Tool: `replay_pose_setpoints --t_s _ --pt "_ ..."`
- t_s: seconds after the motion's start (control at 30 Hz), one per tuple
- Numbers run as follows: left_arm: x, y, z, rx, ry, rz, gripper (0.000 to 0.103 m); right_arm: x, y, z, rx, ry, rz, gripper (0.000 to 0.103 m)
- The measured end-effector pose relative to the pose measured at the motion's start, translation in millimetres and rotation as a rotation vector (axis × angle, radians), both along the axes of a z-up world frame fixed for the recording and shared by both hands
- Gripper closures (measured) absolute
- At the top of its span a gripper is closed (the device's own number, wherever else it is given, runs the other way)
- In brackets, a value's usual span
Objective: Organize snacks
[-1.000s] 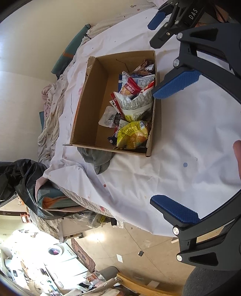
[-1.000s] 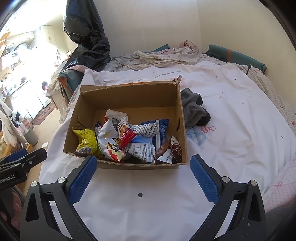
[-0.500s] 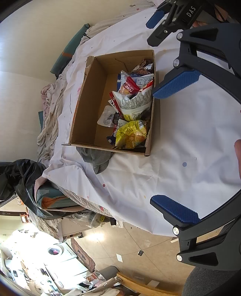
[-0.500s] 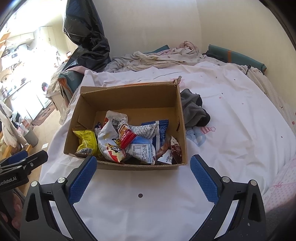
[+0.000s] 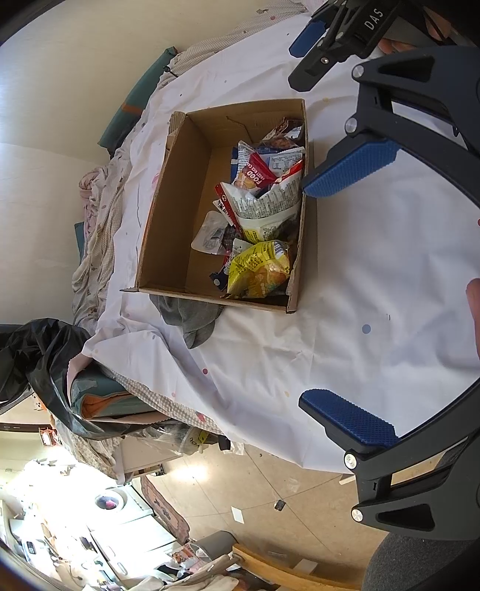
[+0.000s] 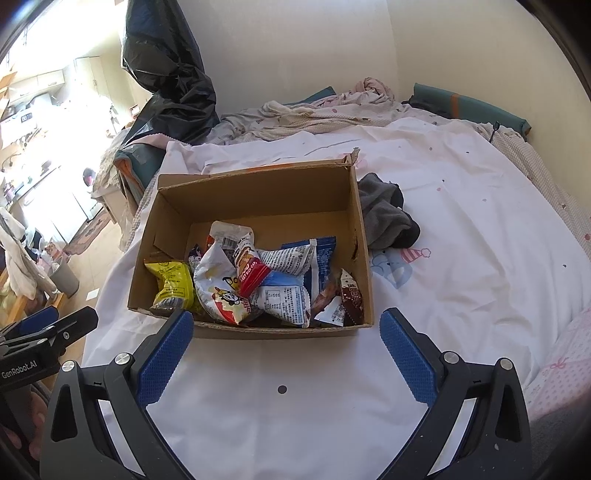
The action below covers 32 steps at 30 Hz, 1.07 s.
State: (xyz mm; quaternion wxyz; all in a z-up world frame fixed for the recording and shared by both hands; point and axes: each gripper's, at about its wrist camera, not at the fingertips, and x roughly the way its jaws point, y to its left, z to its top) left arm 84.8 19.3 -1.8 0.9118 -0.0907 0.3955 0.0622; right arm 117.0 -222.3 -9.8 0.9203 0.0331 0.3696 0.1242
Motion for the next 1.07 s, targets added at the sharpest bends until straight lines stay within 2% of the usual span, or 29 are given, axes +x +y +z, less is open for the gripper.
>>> replay_pose_setpoints --t_s 1.07 --pt "-2.3 -2.7 -1.4 0.004 -0.008 -0.012 0.0 0.3 2.3 -2.8 0.021 0.021 0.008 0.0"
